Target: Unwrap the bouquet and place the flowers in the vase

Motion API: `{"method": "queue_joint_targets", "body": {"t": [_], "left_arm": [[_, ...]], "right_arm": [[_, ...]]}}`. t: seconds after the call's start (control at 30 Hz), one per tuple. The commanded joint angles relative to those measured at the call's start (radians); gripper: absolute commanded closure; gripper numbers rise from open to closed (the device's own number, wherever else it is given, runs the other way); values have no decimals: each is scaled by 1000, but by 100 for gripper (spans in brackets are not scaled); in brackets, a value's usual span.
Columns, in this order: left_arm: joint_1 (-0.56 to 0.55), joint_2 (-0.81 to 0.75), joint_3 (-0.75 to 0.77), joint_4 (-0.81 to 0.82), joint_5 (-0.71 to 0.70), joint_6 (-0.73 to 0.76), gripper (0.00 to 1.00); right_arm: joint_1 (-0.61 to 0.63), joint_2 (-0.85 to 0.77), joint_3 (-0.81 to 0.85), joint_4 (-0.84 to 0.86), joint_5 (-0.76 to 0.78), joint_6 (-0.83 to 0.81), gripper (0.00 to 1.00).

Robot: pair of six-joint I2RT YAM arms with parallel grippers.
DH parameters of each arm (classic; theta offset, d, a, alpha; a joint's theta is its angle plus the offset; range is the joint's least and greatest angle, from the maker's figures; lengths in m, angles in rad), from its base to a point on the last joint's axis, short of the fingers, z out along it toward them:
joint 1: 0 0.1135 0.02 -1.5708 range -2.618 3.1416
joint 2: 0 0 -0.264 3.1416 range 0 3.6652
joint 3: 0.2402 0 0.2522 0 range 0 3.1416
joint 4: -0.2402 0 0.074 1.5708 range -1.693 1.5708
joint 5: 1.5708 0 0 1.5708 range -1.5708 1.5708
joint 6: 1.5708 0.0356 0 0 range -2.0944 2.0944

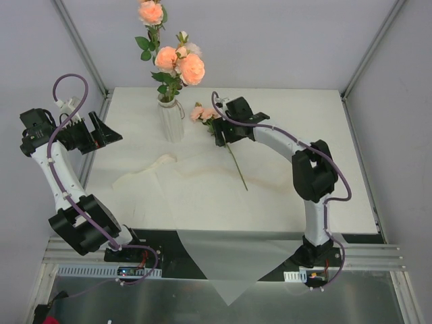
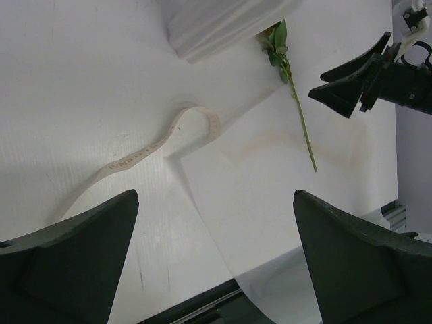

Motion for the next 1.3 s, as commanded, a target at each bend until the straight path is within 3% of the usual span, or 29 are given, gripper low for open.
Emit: {"method": "queue_joint_targets", "body": {"t": [0.0, 0.07, 0.2, 0.57, 0.7, 0.87, 0.9, 1.0, 1.27], "left_arm": [[11, -12, 20, -15, 26, 7, 1], [11, -6, 24, -15, 29, 7, 1], [11, 2, 26, -16, 34, 7, 1], [11, 15, 21, -16, 34, 7, 1], [11, 22, 23, -15, 37, 4, 1], [11, 25, 18, -15, 41, -4, 1], [12, 26, 18, -15, 41, -7, 1], [11, 19, 23, -16, 37, -11, 1], [11, -31, 18, -16, 18, -8, 1]], "right_arm": [[-7, 64, 102, -98, 104, -35, 35], [-6, 124, 165, -135, 172, -46, 42], [-1, 189, 222, -164, 228, -78, 43], [3, 316, 352, -218, 210, -82, 46], [3, 344, 363, -216, 224, -77, 54], [8, 385, 440, -245, 241, -68, 72], [9, 385, 444, -245, 244, -60, 75], [14, 373, 448, -238, 258, -39, 99], [-12, 93, 277, -118, 327, 4, 99]]}}
